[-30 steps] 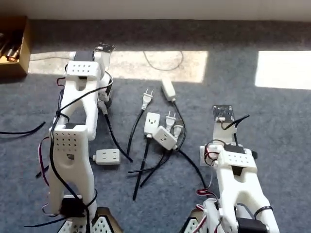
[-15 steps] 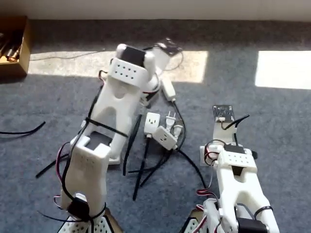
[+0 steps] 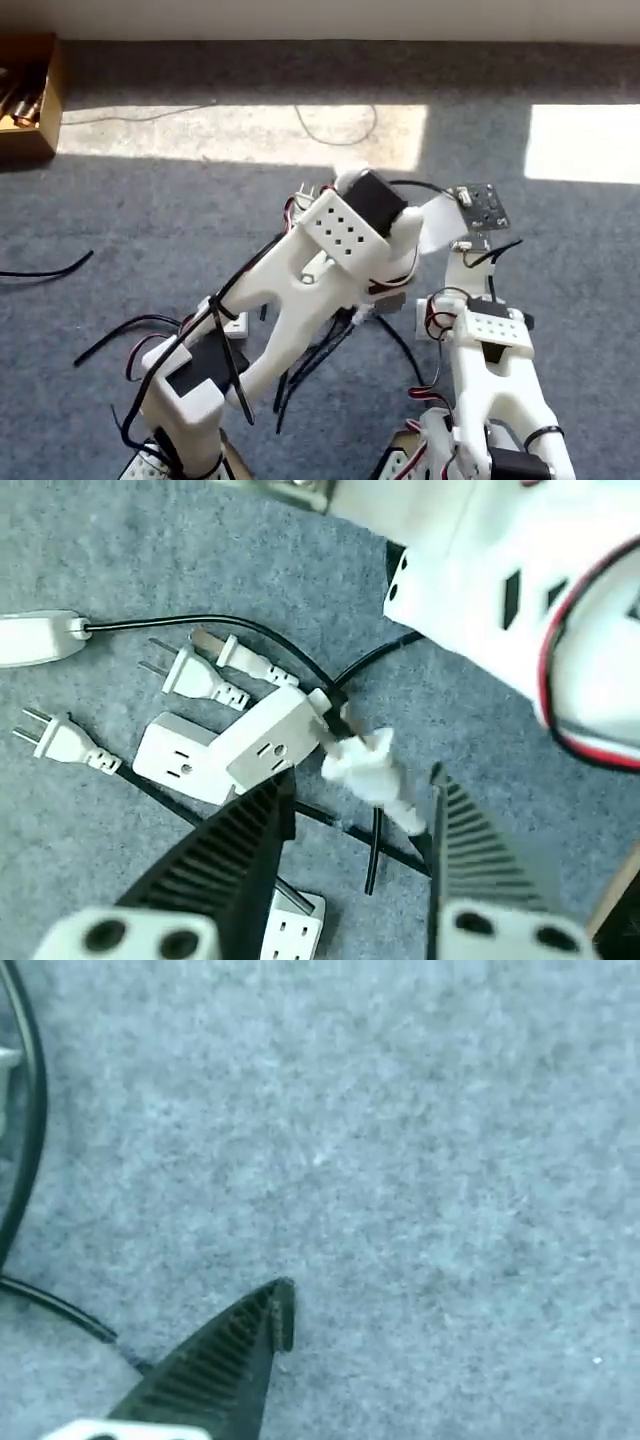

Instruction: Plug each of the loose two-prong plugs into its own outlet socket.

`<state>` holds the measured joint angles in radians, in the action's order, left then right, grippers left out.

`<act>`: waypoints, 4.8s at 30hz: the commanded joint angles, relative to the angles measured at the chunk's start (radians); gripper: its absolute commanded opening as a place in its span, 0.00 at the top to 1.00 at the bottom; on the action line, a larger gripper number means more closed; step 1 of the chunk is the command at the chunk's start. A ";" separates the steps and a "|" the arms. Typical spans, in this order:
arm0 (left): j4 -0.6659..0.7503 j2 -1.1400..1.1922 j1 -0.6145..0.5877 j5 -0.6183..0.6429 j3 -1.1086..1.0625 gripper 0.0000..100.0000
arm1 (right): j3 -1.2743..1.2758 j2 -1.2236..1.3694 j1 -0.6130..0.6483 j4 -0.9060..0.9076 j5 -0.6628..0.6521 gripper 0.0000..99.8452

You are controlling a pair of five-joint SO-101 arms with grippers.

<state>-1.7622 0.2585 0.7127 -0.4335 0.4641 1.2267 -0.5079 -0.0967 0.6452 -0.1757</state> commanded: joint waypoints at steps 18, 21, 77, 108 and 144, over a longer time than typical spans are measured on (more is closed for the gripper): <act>0.002 -0.038 -0.823 0.384 -0.061 0.73 | -0.114 -0.019 0.417 0.403 -0.011 0.45; 0.028 -0.033 -0.848 0.384 -0.186 0.73 | -0.205 -0.024 0.562 0.625 0.017 0.45; 0.741 -0.030 -0.940 0.387 -0.734 0.74 | 0.272 -0.826 0.949 0.097 0.864 0.61; 0.721 0.133 -0.937 0.390 -0.605 0.74 | -0.191 -0.400 1.064 0.556 1.013 0.74; 0.721 0.139 -0.937 0.390 -0.607 0.74 | -0.013 -0.077 0.774 0.255 1.042 0.74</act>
<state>-1.0457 0.3920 -0.2309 -0.0483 -0.1711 1.2497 -0.6368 0.7135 0.9106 0.8569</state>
